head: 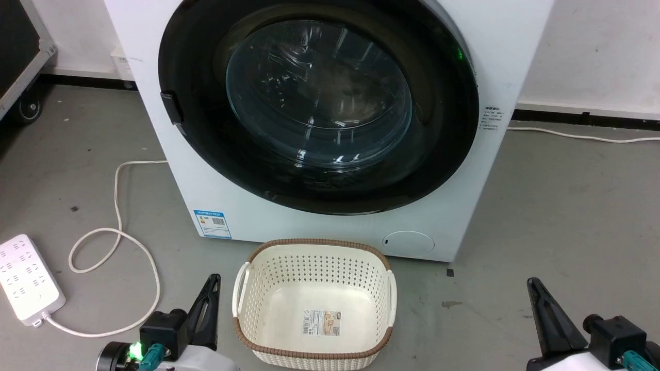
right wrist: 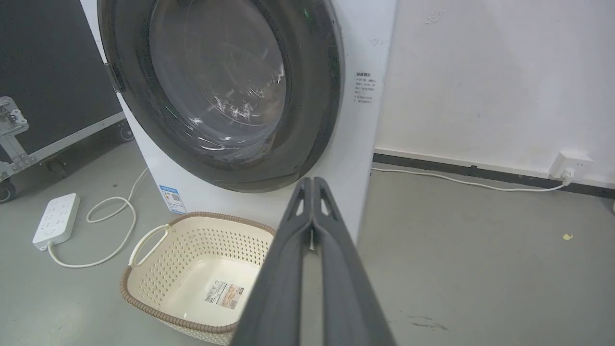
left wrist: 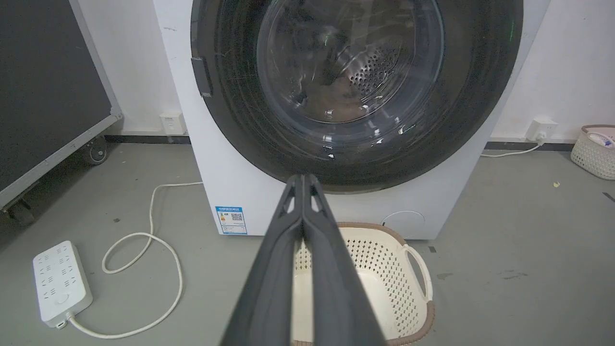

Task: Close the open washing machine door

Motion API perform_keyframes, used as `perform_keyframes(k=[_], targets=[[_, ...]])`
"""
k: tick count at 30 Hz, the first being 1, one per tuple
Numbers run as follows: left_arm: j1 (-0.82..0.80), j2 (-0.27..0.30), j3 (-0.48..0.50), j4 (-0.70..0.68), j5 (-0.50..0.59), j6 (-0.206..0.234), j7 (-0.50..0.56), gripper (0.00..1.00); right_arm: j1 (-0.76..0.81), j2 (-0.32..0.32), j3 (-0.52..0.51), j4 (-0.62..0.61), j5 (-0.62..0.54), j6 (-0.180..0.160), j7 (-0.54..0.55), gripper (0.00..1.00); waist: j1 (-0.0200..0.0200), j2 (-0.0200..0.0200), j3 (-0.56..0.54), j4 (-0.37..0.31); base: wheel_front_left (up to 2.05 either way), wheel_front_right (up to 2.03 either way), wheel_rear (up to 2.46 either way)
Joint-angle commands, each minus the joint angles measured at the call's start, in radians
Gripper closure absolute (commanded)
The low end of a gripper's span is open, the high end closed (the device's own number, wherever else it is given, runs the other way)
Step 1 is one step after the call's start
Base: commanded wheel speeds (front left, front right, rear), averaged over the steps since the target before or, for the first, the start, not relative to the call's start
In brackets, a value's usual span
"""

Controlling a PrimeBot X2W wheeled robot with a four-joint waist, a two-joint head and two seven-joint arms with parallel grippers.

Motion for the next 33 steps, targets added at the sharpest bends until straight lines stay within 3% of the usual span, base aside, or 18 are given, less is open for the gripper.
perform_keyframes(k=[1,33], targets=[[-0.008,-0.005,0.004,-0.008,0.011,0.008,0.006,1.00,-0.018,0.002,0.003,-0.009,-0.009,0.000,0.007,1.00,0.0000,0.0000,0.000,-0.001,0.00,0.00,0.00],[-0.014,-0.014,0.021,-0.064,0.045,0.045,0.079,1.00,-0.053,0.003,0.035,-0.027,-0.031,-0.001,0.081,1.00,0.0000,0.0000,0.008,-0.021,0.00,0.00,0.00]])
